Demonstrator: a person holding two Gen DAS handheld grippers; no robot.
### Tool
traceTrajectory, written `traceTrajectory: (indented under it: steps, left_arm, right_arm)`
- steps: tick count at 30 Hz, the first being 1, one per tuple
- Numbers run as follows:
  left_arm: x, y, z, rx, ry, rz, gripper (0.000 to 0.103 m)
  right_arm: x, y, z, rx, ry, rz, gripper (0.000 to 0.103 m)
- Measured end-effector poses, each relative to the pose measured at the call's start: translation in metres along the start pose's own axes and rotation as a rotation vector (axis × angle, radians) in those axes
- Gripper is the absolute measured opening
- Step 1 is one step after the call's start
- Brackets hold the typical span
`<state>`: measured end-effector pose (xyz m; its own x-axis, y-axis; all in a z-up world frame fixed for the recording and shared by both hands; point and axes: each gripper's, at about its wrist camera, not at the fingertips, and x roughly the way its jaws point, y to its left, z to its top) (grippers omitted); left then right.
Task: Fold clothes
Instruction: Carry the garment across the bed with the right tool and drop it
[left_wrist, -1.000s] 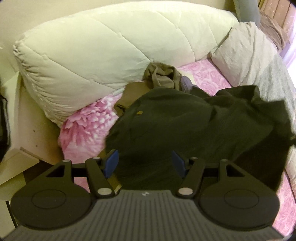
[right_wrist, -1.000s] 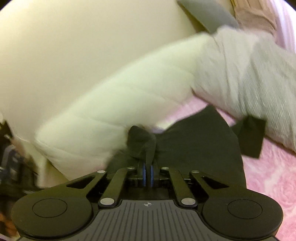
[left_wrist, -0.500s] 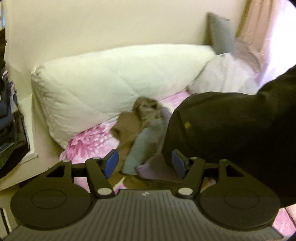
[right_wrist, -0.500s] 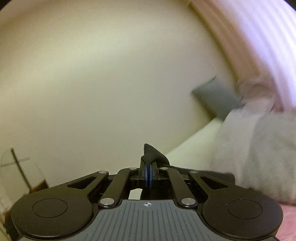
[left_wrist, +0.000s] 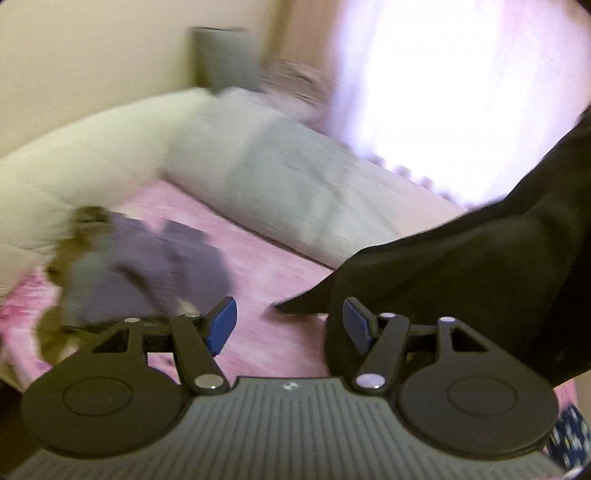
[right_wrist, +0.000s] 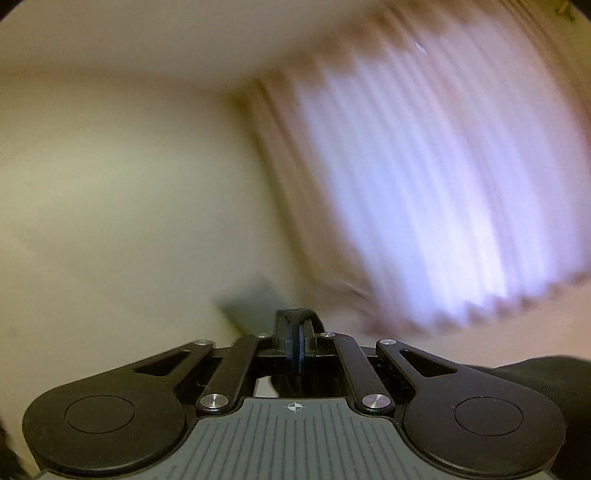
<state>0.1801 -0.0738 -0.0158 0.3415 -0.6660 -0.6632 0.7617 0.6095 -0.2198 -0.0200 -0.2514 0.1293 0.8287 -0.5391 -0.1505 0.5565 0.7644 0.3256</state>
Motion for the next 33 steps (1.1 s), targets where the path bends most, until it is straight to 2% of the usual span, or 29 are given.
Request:
traceTrajectory:
  steps: [1,3,5,6,9,13,16,20,24,29,33]
  left_arm:
    - [0.0,-0.018,-0.009,0.025,0.015,-0.023,0.06]
    - [0.001,-0.049,-0.028,0.073,0.054,-0.062,0.06]
    - [0.006,-0.075,-0.047,0.119,0.107,-0.086,0.06]
    - [0.009,-0.088,-0.056,0.14,0.137,-0.093,0.06]
    - [0.017,-0.112,-0.077,0.211,0.219,-0.109,0.06]
    - [0.025,-0.135,-0.095,0.34,0.279,-0.139,0.06]
    - [0.032,-0.149,-0.099,0.429,0.299,-0.181,0.06]
    - [0.029,-0.156,-0.097,0.526,0.293,-0.233,0.06]
    - [0.026,-0.146,-0.094,0.597,0.291,-0.274,0.06]
    - [0.032,-0.117,-0.098,0.659,0.331,-0.275,0.06]
    - [0.035,-0.092,-0.101,0.695,0.354,-0.279,0.06]
  right_arm:
    - [-0.006,-0.016,-0.004,-0.009,0.063,-0.075,0.008]
    - [-0.021,-0.046,-0.014,-0.028,0.172,-0.218,0.057]
    - [-0.053,-0.073,-0.034,-0.05,0.186,-0.32,0.071]
    - [-0.067,-0.086,-0.045,-0.06,0.203,-0.368,0.071]
    - [-0.104,-0.113,-0.087,-0.054,0.34,-0.473,0.071]
    - [-0.162,-0.133,-0.147,0.001,0.506,-0.582,0.071]
    - [-0.198,-0.136,-0.178,0.08,0.575,-0.658,0.071]
    - [-0.243,-0.129,-0.201,0.214,0.606,-0.718,0.071]
    - [-0.233,-0.109,-0.226,0.25,0.605,-0.741,0.071]
    - [-0.204,-0.059,-0.244,0.17,0.596,-0.758,0.071]
    - [-0.191,-0.025,-0.265,0.142,0.623,-0.76,0.071]
